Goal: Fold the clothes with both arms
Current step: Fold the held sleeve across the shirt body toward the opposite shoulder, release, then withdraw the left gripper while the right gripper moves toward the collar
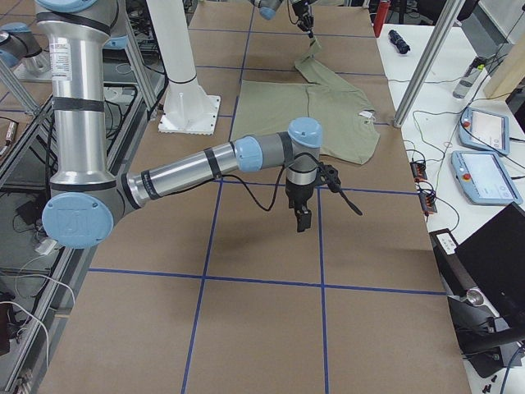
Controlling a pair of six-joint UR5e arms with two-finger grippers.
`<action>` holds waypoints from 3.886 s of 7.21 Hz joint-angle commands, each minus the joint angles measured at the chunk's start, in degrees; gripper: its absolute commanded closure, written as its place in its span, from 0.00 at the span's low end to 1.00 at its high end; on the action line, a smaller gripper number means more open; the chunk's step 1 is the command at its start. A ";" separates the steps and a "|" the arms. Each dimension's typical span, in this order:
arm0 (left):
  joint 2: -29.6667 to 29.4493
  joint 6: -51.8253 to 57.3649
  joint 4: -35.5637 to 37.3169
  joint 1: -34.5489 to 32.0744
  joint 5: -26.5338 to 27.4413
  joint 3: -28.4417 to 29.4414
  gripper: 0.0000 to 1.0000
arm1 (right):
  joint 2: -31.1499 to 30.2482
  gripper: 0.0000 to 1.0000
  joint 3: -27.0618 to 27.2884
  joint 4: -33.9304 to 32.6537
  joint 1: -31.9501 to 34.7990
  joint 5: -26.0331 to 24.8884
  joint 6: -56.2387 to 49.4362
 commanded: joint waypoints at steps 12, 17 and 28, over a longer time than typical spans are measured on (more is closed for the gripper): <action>-42.16 -24.56 8.15 35.90 37.94 28.40 1.00 | 0.57 0.00 -0.28 0.03 0.37 -0.07 0.25; -41.37 -19.75 15.48 29.35 24.55 20.51 0.00 | 9.85 0.00 -2.21 0.21 -1.90 1.50 3.83; -4.02 20.97 23.89 4.26 -3.28 -6.41 0.00 | 51.24 0.03 -28.44 11.19 -42.49 -31.57 39.36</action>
